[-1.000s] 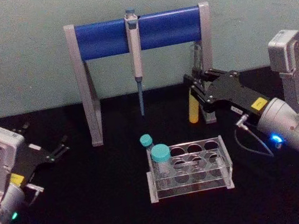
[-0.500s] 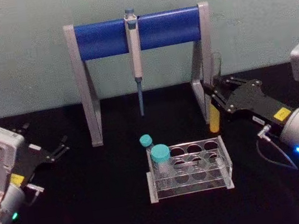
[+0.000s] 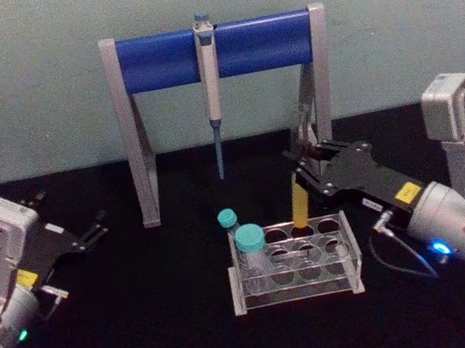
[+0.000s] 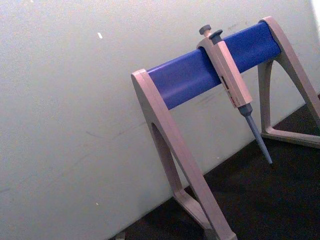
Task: Pick up the test tube from the test tube rack, shake it, then place it back into the test tube rack.
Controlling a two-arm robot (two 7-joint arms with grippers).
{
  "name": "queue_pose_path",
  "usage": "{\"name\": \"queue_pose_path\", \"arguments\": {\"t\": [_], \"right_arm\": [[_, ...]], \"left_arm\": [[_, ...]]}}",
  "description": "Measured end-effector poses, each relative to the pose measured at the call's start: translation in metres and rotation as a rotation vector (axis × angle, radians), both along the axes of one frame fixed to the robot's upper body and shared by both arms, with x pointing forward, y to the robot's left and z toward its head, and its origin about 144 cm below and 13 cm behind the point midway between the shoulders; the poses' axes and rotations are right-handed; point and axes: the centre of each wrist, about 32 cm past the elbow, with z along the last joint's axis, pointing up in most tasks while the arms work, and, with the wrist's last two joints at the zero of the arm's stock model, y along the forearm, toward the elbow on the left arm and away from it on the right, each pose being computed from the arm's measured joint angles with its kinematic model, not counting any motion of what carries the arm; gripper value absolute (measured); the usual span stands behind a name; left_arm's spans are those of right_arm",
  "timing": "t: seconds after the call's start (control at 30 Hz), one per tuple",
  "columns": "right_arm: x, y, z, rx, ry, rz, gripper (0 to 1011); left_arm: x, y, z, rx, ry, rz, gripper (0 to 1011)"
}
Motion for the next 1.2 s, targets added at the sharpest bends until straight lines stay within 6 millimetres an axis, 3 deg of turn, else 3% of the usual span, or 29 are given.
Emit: {"name": "queue_pose_path", "arguments": {"t": [0.53,1.2], "right_arm": [[0.03,0.011,-0.004,0.034,-0.023,-0.001,229],[0.027,-0.001,0.0,0.029,-0.041,-0.064,229]], "left_arm": [[0.0,0.0,0.0,0.0,0.0,0.0,1010],[0.0,0.0,0.0,0.0,0.0,0.0,1010]]}}
